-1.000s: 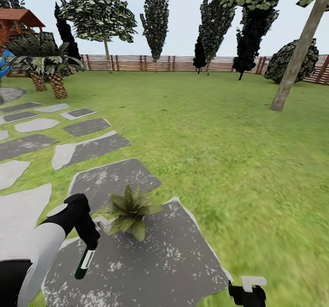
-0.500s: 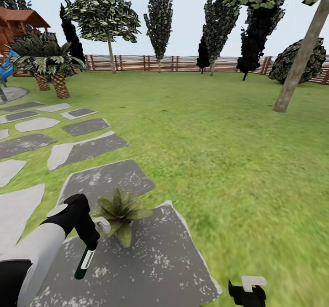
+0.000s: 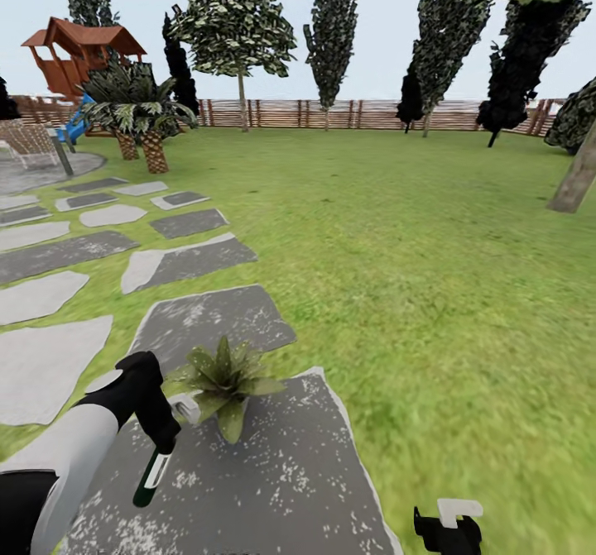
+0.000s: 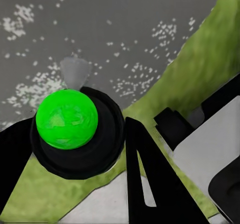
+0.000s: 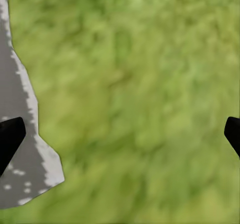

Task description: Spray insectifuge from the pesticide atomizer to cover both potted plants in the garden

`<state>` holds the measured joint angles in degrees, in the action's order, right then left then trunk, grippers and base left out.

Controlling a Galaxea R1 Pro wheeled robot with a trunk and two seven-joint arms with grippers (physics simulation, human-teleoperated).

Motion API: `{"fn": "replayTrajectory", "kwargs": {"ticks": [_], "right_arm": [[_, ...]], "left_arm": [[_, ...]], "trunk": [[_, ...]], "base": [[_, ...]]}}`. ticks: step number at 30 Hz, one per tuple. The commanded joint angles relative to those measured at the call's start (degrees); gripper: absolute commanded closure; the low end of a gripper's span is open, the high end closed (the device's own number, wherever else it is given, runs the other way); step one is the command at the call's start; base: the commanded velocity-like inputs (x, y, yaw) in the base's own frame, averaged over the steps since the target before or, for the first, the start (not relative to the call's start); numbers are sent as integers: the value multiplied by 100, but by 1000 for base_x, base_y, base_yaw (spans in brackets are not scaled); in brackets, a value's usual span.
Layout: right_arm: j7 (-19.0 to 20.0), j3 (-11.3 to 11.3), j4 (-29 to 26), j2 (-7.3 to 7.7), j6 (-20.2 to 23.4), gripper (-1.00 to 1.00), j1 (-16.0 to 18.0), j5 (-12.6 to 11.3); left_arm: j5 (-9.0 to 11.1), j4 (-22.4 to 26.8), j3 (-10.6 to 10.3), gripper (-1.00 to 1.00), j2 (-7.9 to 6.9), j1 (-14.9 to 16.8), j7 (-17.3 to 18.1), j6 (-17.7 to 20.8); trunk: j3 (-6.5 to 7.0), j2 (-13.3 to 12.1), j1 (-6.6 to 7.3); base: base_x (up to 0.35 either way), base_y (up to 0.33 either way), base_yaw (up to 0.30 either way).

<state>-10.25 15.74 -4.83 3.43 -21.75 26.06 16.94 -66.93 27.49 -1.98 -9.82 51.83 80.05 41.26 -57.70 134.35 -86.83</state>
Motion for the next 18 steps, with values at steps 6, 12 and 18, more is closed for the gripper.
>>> {"fn": "replayTrajectory", "kwargs": {"ticks": [6,12,18], "right_arm": [[-21,38,8,0,-16,-100,4,63],[-21,38,8,0,-20,-100,4,56],[-21,35,8,0,-15,-100,5,55]], "left_arm": [[-19,-28,-21,100,-18,-23,-126,55],[9,-33,36,100,-12,-110,-518,65],[59,-25,66,100,-7,-112,-524,63]], "trunk": [[-5,2,1],[-5,2,1],[-5,2,1]], "base": [[0,-4,167],[0,0,8],[0,0,168]]}}
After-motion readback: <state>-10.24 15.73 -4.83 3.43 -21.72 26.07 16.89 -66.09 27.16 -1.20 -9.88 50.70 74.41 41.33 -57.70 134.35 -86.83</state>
